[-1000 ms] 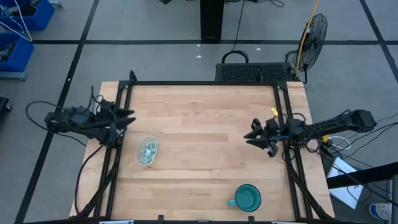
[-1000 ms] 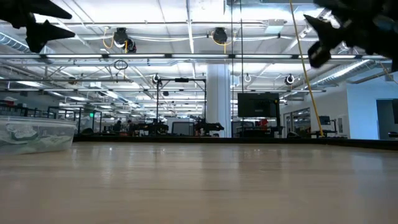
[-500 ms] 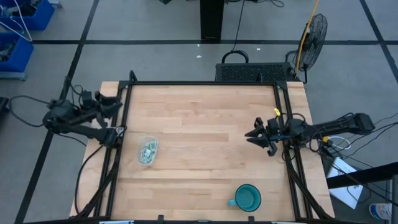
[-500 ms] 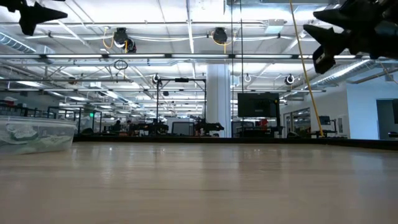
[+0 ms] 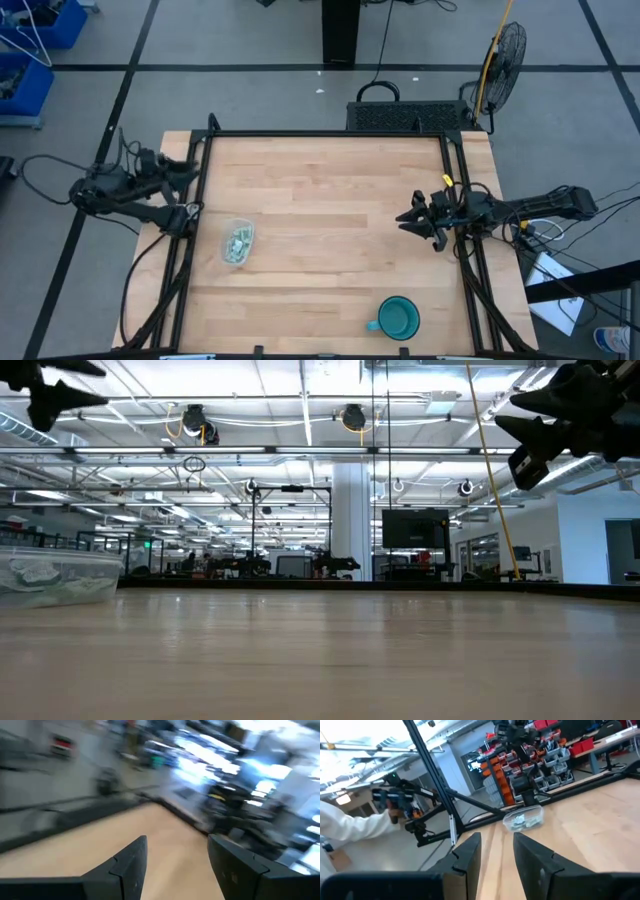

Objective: Pick and place Stevia / Truvia into bins
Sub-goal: Return to Home Position

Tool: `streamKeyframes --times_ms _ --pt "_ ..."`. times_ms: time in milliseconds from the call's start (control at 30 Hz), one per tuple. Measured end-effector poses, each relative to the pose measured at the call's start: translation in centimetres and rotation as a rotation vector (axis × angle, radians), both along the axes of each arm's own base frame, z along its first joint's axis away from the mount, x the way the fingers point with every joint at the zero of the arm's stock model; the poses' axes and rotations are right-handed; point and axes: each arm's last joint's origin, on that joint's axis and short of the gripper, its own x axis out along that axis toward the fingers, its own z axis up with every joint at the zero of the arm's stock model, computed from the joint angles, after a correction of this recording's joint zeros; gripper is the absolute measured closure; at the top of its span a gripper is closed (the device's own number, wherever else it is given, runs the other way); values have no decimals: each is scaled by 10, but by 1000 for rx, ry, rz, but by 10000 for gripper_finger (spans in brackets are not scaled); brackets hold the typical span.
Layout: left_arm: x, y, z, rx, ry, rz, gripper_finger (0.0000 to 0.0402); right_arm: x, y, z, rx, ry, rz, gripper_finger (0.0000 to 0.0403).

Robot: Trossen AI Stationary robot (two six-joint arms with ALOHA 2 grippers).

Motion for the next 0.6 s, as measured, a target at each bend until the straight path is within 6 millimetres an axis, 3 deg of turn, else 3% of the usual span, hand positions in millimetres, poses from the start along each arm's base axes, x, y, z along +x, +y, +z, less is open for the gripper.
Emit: streamKeyframes --times_ms 267,600 --pt "49 -21 -23 196 -187 -356 190 0 0 0 -24 0 -2 293" --pt "84 -39 -87 225 -382 -660 190 0 0 0 -24 -1 -2 293"
